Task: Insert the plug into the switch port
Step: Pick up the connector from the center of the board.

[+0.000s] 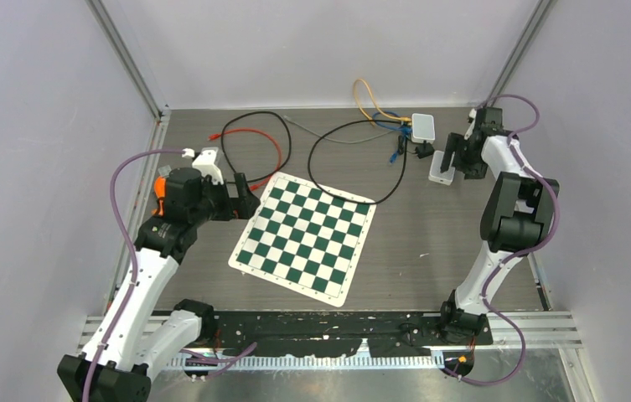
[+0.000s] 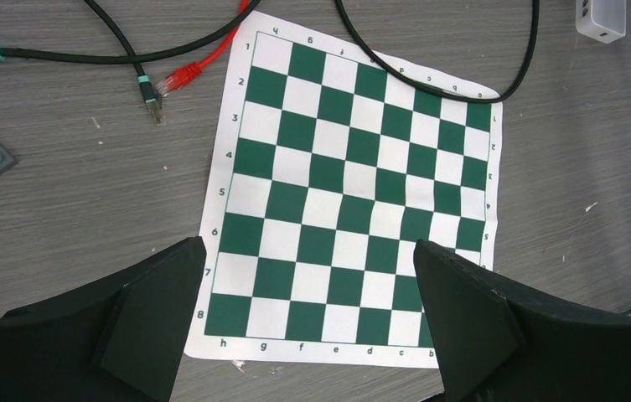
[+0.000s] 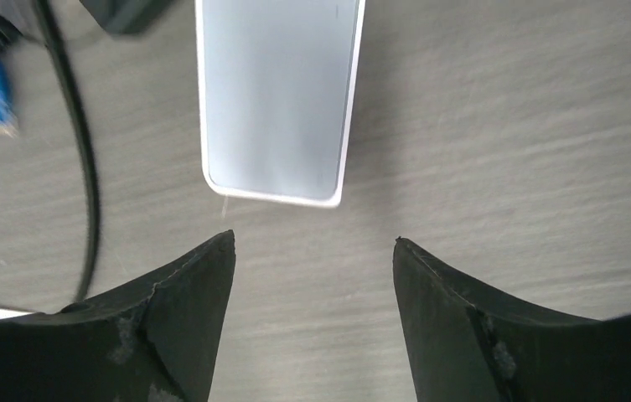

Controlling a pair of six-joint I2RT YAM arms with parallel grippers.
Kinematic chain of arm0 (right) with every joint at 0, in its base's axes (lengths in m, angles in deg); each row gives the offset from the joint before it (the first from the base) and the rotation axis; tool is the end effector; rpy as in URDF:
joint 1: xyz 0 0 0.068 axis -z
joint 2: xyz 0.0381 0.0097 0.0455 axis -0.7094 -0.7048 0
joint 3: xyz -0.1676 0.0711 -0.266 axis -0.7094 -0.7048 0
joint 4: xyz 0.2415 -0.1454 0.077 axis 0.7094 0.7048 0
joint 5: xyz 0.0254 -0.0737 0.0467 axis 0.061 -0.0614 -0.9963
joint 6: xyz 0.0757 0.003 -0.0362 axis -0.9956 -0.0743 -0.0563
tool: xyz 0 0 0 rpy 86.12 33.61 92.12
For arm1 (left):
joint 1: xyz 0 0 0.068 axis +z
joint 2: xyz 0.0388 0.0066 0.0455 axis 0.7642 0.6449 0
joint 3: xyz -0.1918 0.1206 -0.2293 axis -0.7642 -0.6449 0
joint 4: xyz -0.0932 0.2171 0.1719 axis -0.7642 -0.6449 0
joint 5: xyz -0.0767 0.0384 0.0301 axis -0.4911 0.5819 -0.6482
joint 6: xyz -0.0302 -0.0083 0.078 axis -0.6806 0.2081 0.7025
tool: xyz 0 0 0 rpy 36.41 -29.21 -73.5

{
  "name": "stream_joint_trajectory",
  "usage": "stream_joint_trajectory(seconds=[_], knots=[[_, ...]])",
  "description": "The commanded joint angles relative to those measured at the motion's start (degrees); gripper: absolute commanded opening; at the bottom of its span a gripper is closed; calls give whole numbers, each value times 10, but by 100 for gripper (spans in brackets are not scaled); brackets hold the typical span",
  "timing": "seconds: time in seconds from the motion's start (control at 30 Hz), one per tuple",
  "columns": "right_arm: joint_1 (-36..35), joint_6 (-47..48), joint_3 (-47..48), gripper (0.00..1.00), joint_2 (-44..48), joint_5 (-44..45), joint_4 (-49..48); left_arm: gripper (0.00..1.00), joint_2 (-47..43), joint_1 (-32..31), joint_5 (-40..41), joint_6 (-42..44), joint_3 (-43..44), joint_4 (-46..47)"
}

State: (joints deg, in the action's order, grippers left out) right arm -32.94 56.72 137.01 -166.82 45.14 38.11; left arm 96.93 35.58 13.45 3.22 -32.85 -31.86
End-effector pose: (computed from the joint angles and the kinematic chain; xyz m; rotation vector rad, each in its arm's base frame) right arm 0.4564 -0.0935 0.2106 0.3390 2.6436 0.0482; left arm 0.2108 -0.0658 0.3431 0.0072 2.1513 -0.5140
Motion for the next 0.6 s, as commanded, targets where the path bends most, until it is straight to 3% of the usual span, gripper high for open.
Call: stream_joint_trajectory(seconds=[0.0,0.13,0.37,0.57], knots=[[3,-13,85,75,-7,-5,-71,99,-11,-2,-9,1,6,15],[5,-3,171,71,-69,-43,-79,99,-20,-2,27,-24,-3,23],[5,5,358,70,-219,-130,-4,100,-17,-1,-7,-1,0,34],[5,-2,392,70,-270,-170,18,97,-30,-1,-18,6,-2,44]])
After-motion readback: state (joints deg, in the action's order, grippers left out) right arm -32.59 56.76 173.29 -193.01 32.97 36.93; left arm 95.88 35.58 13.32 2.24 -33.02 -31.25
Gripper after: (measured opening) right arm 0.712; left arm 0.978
